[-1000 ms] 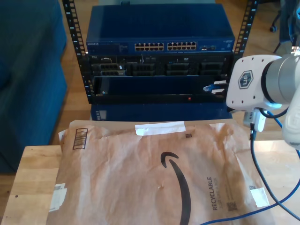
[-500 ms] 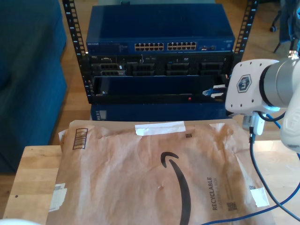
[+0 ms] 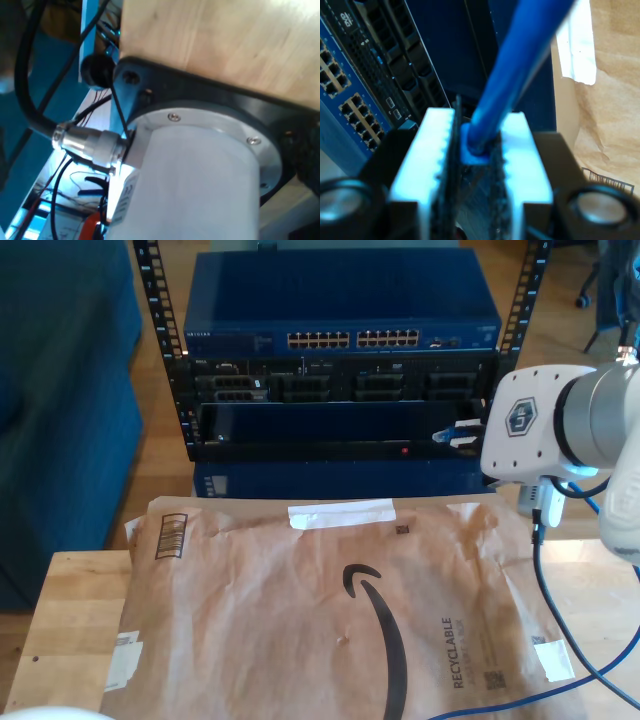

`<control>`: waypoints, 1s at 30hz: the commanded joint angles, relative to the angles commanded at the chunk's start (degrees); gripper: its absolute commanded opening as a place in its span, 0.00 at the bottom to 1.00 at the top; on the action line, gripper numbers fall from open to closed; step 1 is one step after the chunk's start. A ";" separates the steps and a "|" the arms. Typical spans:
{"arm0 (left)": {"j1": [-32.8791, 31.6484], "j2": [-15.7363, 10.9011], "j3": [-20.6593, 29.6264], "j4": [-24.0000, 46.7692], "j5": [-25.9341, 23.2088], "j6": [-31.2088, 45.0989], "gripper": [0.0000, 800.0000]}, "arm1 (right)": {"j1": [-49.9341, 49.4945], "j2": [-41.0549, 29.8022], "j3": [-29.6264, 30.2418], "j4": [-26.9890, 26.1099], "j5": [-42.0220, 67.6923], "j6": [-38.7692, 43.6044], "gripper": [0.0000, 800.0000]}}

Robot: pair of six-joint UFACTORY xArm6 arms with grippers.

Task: Grab the cable and plug it in

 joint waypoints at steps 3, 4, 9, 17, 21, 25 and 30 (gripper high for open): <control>0.09 -0.09 0.09 0.00 -0.18 0.79 1.00 | 0.00 0.00 0.00 -0.09 0.00 0.00 0.00; 0.09 -0.09 0.18 0.00 -0.18 1.41 1.00 | 0.09 0.09 0.00 -0.09 0.00 0.00 0.00; 0.18 0.00 0.88 -0.35 -0.26 8.44 1.00 | -0.53 1.49 -0.97 0.18 -0.70 -0.09 0.00; 0.35 -0.09 3.96 -0.44 -4.22 10.11 1.00 | -0.88 5.19 -1.67 0.09 -7.65 -0.35 0.00; 0.44 0.00 6.77 -0.18 -8.26 10.11 1.00 | -0.79 5.27 -2.02 -1.49 -8.88 -0.44 0.00; 4.22 0.62 7.74 -0.26 -11.34 10.29 1.00 | -0.88 7.47 -1.93 -1.58 -11.34 -0.44 0.00; 6.07 0.88 9.41 -0.44 -16.09 10.11 1.00 | -0.79 10.02 -3.34 -2.46 -15.03 -0.88 0.00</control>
